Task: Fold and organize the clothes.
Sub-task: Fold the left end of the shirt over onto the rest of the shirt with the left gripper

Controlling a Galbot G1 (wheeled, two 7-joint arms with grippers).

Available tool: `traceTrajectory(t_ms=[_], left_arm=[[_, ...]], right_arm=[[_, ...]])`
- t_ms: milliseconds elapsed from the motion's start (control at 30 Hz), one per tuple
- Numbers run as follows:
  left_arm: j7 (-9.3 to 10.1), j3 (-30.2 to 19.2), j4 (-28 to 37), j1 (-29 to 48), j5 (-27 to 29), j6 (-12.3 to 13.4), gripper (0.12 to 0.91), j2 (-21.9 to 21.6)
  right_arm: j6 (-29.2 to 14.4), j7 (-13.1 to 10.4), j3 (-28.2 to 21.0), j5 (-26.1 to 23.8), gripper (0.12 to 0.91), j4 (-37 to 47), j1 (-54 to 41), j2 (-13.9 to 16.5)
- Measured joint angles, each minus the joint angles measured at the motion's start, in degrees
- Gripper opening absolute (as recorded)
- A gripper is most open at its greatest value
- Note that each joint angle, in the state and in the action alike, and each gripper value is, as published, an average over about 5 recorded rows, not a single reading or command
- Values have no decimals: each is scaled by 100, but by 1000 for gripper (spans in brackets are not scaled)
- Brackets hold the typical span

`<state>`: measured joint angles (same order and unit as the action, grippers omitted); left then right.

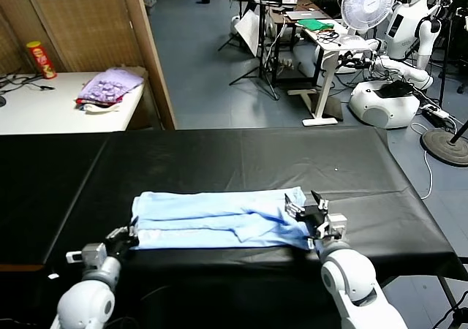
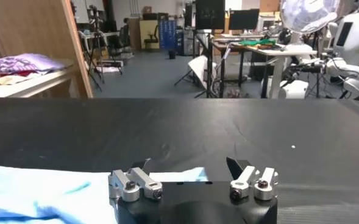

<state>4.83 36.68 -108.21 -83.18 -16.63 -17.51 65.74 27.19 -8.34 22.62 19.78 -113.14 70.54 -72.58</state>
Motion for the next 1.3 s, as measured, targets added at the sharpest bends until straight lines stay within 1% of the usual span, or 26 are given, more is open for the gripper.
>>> traceTrajectory(t_ms=[100, 200, 300, 400, 500, 600, 767, 833, 900, 967, 1133, 1300], left_arm=[[-10, 211, 168, -73, 676, 249, 157, -332], [26, 467, 317, -180, 1194, 453, 157, -720], [70, 665, 352, -264, 1428, 459, 157, -1016], [157, 715, 232, -282, 1425, 349, 157, -1110], [286, 588, -59, -241, 1202, 145, 157, -1018], [429, 290, -456, -156, 768, -140, 157, -803], [741, -434, -1091, 103, -375, -666, 157, -355], [883, -743, -1224, 228, -842, -811, 157, -143], [1002, -1026, -1284, 357, -1195, -879, 157, 83], [1089, -1271, -1301, 480, -1410, -908, 157, 308], [1268, -1666, -1265, 749, -1659, -946, 157, 743], [1346, -1859, -1344, 859, -1765, -956, 157, 977]], right_arm=[[0, -3, 16, 10, 798, -46, 20, 4], [0, -9, 12, 10, 798, -73, 27, -8], [-1, -18, -11, -10, 798, -81, 43, -48], [-1, -25, -30, -56, 798, -97, 75, -98], [-1, -26, -11, -88, 798, -125, 122, -121], [-4, -26, 42, -118, 798, -141, 184, -137], [-8, -27, 126, -220, 798, -155, 282, -186], [-7, -28, 156, -259, 798, -162, 316, -195], [-5, -29, 179, -288, 798, -164, 339, -202], [-3, -30, 188, -307, 798, -162, 351, -212], [-2, -32, 156, -336, 798, -117, 336, -260], [-2, -32, 99, -351, 798, -62, 285, -293]])
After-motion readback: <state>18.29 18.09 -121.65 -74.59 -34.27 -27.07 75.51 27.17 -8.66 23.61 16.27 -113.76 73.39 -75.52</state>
